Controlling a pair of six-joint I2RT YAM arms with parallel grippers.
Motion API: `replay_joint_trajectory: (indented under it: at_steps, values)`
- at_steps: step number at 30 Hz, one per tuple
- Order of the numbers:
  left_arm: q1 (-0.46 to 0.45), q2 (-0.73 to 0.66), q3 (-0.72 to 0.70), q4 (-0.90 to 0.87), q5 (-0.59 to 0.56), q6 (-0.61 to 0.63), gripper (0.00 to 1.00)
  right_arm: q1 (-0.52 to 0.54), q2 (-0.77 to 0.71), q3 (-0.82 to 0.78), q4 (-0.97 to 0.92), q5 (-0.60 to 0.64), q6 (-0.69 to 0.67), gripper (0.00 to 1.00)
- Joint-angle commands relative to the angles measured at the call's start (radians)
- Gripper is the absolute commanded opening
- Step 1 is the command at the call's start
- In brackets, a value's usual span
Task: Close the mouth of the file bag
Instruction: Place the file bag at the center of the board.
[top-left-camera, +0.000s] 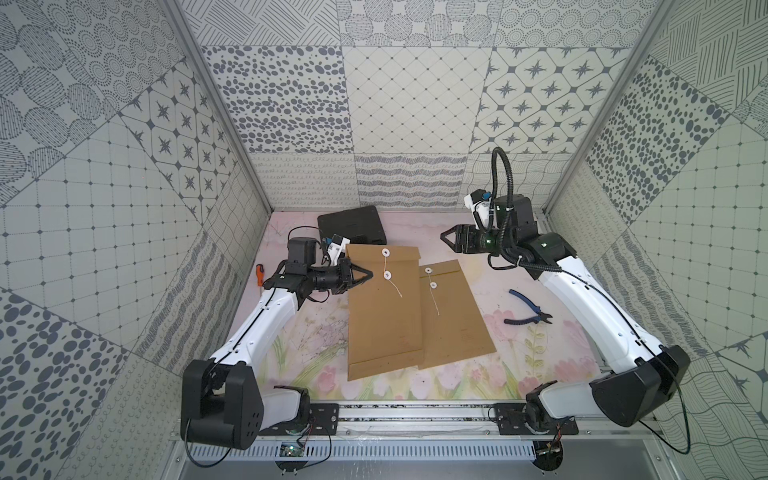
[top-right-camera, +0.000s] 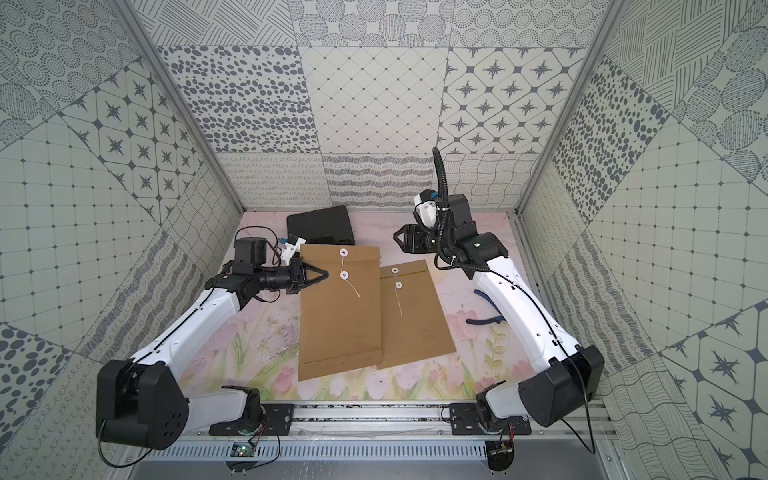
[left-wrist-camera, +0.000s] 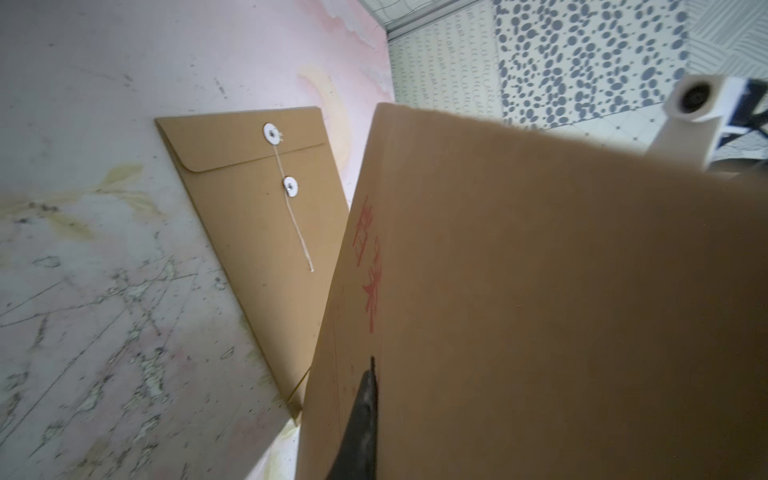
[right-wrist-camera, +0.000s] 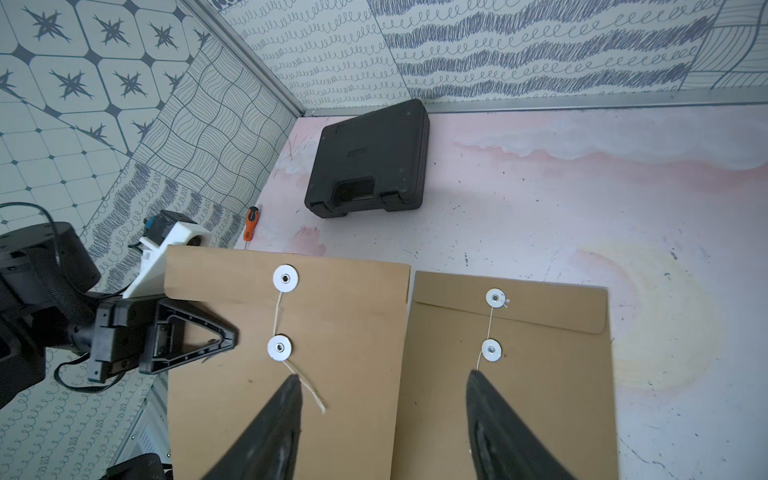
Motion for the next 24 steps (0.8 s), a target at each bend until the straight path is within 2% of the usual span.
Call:
replay_joint_trajectory:
  at_steps: [1,5,8,12,15,18,21,24]
  values:
    - [0.027,0.078,0.012,-0.296,-0.184,0.337,0.0,0.006,0.014,0.022,0.083,-0.043,0.017,0.63]
    - [0.086,0.149,0.084,-0.41,-0.298,0.436,0.0,0.007,0.025,0.0,0.1,-0.055,0.009,0.64]
    - [0.11,0.128,0.07,-0.412,-0.279,0.436,0.0,0.007,0.028,-0.013,0.091,-0.045,-0.007,0.64]
    - [0.148,0.089,0.013,-0.395,-0.316,0.435,0.0,0.005,0.035,-0.028,0.092,-0.041,-0.017,0.64]
    - [0.153,0.128,0.039,-0.412,-0.365,0.456,0.0,0.006,0.059,-0.017,0.094,-0.057,-0.017,0.64]
    - [0.153,0.199,0.029,-0.366,-0.397,0.425,0.0,0.006,0.08,0.005,0.09,-0.067,-0.019,0.64]
    - [0.154,0.247,0.007,-0.262,-0.394,0.396,0.08,0.006,0.088,0.013,0.088,-0.064,-0.023,0.65]
    - [0.155,0.312,0.105,-0.305,-0.433,0.427,0.17,0.005,0.096,0.019,0.083,-0.072,-0.024,0.65]
